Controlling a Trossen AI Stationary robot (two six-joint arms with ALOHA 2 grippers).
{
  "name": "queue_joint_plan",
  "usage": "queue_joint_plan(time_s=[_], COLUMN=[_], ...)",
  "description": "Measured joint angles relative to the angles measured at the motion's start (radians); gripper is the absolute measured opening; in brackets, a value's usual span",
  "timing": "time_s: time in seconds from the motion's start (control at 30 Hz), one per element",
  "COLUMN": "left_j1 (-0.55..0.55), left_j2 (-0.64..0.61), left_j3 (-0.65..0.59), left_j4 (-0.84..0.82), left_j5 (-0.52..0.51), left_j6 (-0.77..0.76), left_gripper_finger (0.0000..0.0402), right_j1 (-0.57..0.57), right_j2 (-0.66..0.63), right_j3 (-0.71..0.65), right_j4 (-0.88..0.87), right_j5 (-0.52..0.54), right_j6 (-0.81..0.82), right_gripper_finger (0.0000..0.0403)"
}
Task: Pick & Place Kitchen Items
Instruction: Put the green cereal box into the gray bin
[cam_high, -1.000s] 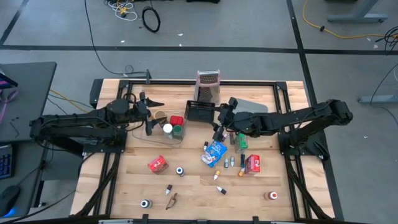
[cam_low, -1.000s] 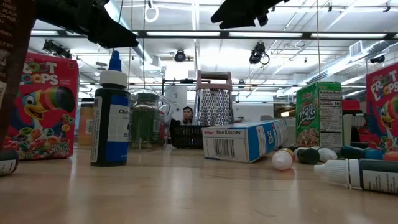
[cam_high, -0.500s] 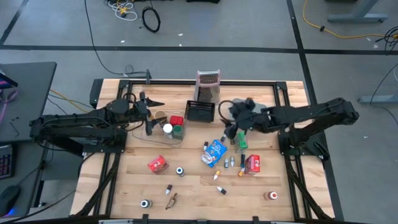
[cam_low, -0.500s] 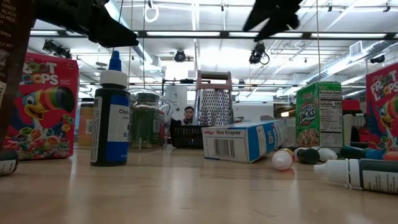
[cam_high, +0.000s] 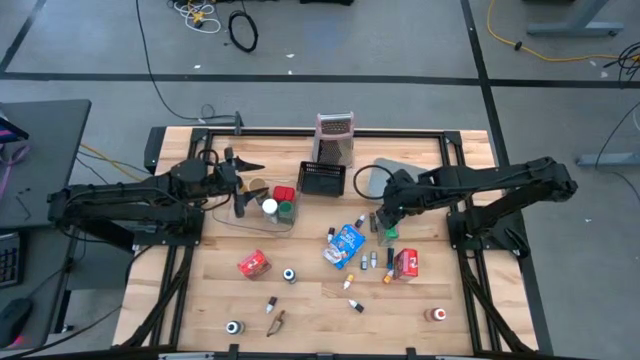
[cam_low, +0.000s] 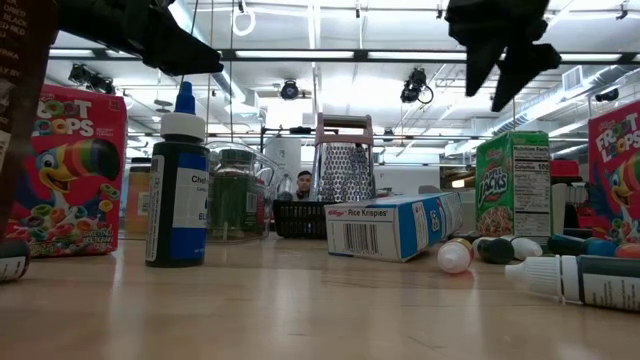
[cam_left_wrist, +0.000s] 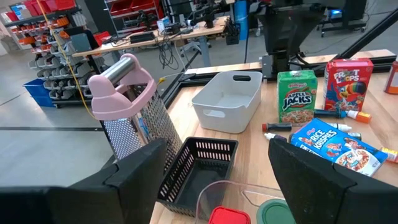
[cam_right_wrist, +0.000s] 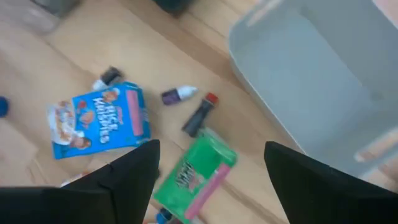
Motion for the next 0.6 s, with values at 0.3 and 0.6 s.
queue_joint_plan(time_s=[0.3, 0.6], left_j1=[0.0, 0.0], left_j2=[0.0, 0.0], left_j3=[0.0, 0.0], left_j4=[-0.001, 0.005], left_j5=[0.0, 0.0], left_j6=[0.0, 0.0], left_gripper_finger=[0.0291, 0.0291], right_j1=[0.0, -0.011], right_j2=[0.096, 0.227], right_j3=[-0.001, -0.002], right_j4=[-0.067, -0.042], right_j5=[-0.084, -0.192], right_j6=[0.107, 0.094], right_gripper_finger=[0.0297, 0.0297])
